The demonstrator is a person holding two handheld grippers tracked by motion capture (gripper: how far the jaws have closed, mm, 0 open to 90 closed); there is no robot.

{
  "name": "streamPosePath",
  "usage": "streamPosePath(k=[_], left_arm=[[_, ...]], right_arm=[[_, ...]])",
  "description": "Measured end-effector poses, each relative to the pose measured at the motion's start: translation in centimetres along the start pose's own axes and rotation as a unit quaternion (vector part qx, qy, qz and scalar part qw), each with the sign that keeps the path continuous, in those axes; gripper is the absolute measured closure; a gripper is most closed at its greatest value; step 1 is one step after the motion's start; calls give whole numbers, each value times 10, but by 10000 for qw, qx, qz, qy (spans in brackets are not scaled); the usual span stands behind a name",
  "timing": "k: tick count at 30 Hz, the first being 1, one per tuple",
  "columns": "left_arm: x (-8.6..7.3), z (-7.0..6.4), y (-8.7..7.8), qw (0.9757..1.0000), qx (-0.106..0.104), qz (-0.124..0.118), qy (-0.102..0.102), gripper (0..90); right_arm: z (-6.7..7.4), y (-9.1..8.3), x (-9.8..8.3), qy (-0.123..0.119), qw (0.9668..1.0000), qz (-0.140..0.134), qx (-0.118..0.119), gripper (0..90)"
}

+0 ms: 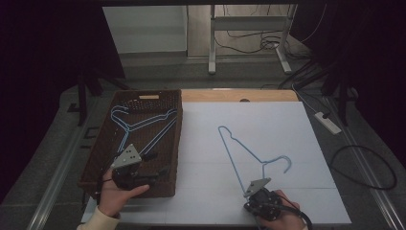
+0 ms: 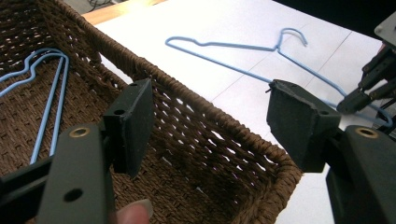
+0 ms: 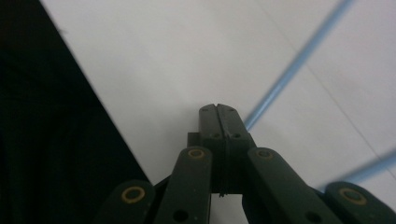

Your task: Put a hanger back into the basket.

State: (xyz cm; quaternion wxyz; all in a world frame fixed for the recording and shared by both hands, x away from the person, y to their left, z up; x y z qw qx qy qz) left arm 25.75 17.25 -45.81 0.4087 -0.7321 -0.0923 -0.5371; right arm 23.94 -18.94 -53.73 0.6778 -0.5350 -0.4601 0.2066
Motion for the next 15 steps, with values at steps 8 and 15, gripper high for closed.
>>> streamPosePath(k=[8, 15], left_arm=[[0, 0, 1, 10000, 0, 4, -10, 330], [1, -1, 0, 10000, 1, -14, -6, 330]], right_arm=[[-36, -14, -25, 477, 9981, 23, -394, 900], [-58, -21, -39, 792, 9954, -38, -544, 900]])
Point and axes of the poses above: each handheld gripper's, and its own axes: y roughly forward along the jaws, x roughly out of its top, z roughly to its left, the point moved 4 cm from there along y, roughly forward along the jaws, and after that the axes turned 1 degree about y, right-handed, at the moved point
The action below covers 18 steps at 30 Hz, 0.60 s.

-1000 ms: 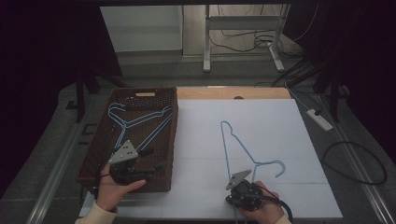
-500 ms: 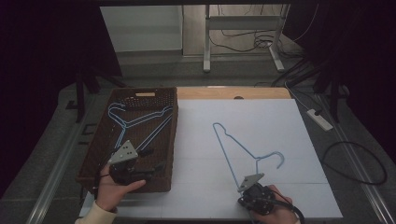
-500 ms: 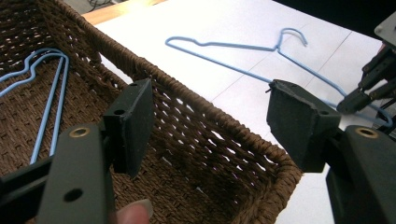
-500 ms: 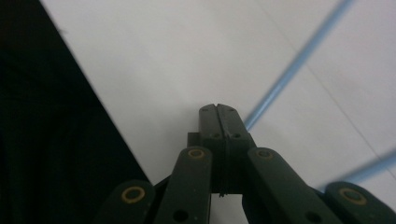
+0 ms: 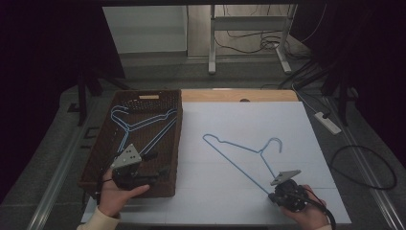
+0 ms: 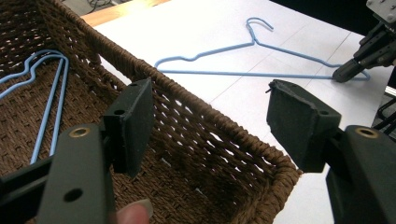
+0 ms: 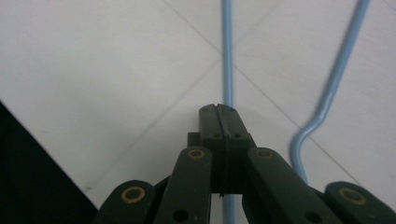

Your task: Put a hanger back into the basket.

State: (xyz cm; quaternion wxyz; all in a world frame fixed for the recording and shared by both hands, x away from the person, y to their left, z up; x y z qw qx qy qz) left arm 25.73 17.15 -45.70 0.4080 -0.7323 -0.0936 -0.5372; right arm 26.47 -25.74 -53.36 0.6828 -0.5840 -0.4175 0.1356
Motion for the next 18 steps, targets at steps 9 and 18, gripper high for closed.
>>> streamPosePath(k=[9, 18], left_arm=[[-1, 0, 1, 10000, -6, 22, 4, 330], [-1, 0, 3, 10000, -13, 29, 4, 330]], right_arm=[[-27, -5, -8, 344, 9990, -35, -276, 900], [-51, -5, -11, 655, 9970, -155, -379, 900]])
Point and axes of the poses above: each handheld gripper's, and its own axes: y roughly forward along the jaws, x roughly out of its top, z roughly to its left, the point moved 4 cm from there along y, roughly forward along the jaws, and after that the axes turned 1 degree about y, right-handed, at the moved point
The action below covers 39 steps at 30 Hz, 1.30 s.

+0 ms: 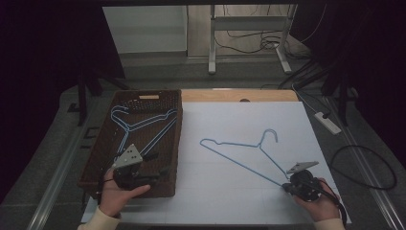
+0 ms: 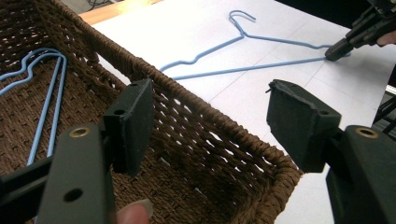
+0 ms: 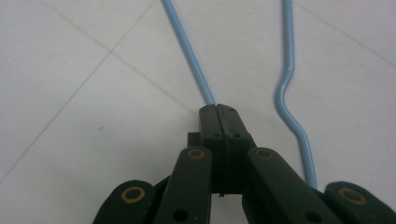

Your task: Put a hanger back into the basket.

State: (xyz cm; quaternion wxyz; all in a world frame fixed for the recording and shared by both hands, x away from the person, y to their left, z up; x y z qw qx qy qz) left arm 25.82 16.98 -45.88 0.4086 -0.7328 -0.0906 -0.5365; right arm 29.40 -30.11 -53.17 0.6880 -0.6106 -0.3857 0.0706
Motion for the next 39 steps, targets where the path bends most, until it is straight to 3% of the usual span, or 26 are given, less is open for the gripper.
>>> streamPosePath(k=[15, 22, 27, 33, 39], left_arm=[[0, 0, 1, 10000, 4, 22, 3, 330], [0, 1, -1, 10000, 15, 1, -8, 330], [0, 1, 0, 10000, 10, 7, -2, 330], [1, 0, -1, 10000, 12, -24, 4, 330], [0, 1, -3, 10000, 8, -51, -23, 330]], right_arm=[[-37, 10, 18, 337, 9989, -151, -275, 900], [-40, 13, 22, 391, 9987, -227, -254, 900], [-23, 10, 34, 225, 9987, -452, 9, 900], [20, 16, 81, -284, 9959, -770, 376, 900], [59, 39, 135, -705, 9912, -884, 688, 900]])
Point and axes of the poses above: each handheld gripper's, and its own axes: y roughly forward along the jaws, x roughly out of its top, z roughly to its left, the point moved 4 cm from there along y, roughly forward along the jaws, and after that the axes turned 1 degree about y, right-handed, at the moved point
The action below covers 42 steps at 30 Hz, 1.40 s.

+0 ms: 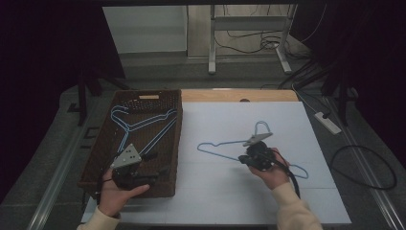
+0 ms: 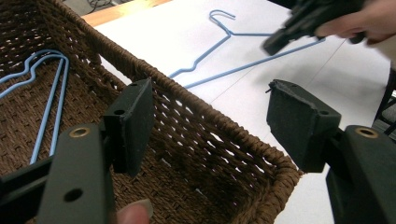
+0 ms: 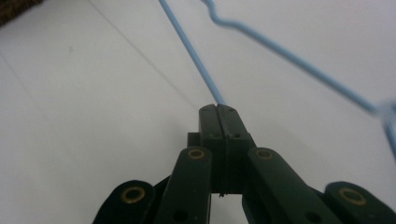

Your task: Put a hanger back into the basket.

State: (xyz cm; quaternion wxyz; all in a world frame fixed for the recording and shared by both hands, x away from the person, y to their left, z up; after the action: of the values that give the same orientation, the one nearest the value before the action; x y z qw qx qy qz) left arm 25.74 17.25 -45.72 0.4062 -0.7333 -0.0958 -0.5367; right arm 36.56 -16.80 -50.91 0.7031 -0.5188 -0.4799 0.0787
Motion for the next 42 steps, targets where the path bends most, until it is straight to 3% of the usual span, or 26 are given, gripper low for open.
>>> streamPosePath(k=[3, 7, 17, 21, 27, 35, 42], left_arm=[[0, 1, -1, 10000, -6, -9, -11, 330], [0, 1, -2, 10000, -10, -37, -14, 330], [0, 4, -4, 10000, 7, -56, -30, 330], [0, 4, -5, 10000, 22, -59, -31, 330], [0, 3, -3, 10000, 25, -34, -19, 330], [0, 3, -4, 10000, 30, -39, -14, 330], [0, 1, -2, 10000, 20, -8, -6, 330]], right_arm=[[7, 23, 23, -84, 9999, 64, 71, 900], [7, 46, 40, -73, 9998, 142, 75, 900], [3, 79, 46, 211, 9993, 253, 173, 900], [3, 81, 45, 239, 9991, 268, 221, 900], [11, 76, 39, 227, 9976, 379, 530, 900], [31, 61, 19, 80, 9942, 505, 942, 900], [51, 47, 1, -97, 9921, 508, 1140, 900]])
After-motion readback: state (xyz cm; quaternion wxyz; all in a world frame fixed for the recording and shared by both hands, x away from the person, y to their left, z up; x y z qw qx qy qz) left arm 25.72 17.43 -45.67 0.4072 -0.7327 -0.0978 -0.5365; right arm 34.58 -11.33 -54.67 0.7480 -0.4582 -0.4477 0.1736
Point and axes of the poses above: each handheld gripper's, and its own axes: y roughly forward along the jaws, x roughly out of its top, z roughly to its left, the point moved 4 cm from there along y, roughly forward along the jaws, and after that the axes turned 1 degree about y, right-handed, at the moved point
